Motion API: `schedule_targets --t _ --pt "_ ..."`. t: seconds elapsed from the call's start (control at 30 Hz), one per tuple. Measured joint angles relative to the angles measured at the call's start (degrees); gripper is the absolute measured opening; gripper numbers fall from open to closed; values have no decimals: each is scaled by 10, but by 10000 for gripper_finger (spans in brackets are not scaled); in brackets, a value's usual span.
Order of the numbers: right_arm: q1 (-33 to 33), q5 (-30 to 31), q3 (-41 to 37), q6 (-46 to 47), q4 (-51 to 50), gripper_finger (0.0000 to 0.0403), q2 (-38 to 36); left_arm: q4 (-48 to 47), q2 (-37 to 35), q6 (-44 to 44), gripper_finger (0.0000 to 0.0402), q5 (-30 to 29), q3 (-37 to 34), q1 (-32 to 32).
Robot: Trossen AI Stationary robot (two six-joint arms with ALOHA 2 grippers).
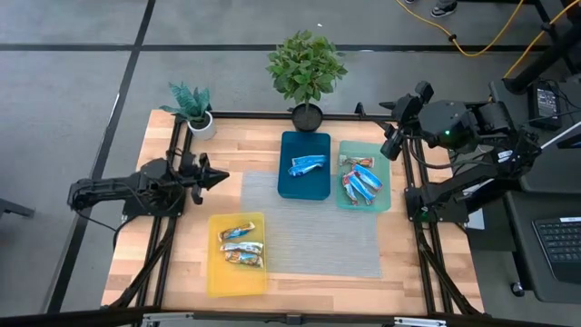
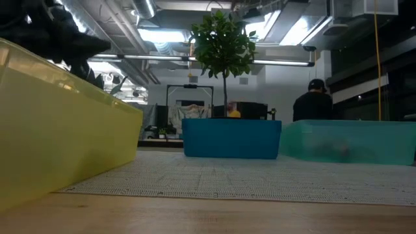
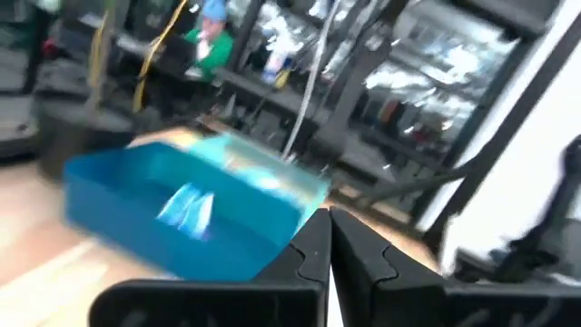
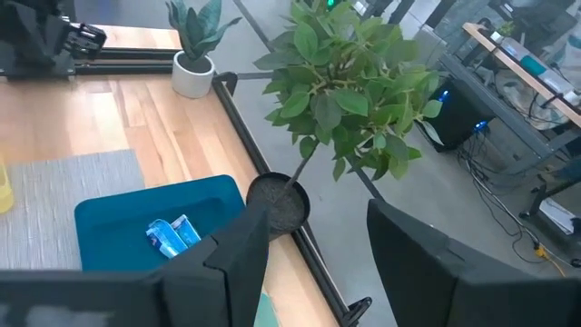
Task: Pick and place Granola Bars by type
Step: Return to Home Position
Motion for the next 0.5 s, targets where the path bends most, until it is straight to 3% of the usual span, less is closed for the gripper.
schedule_targets --t 0.5 --pt "0 -6 0 15 -20 188 0 -21 20 136 1 -5 -10 5"
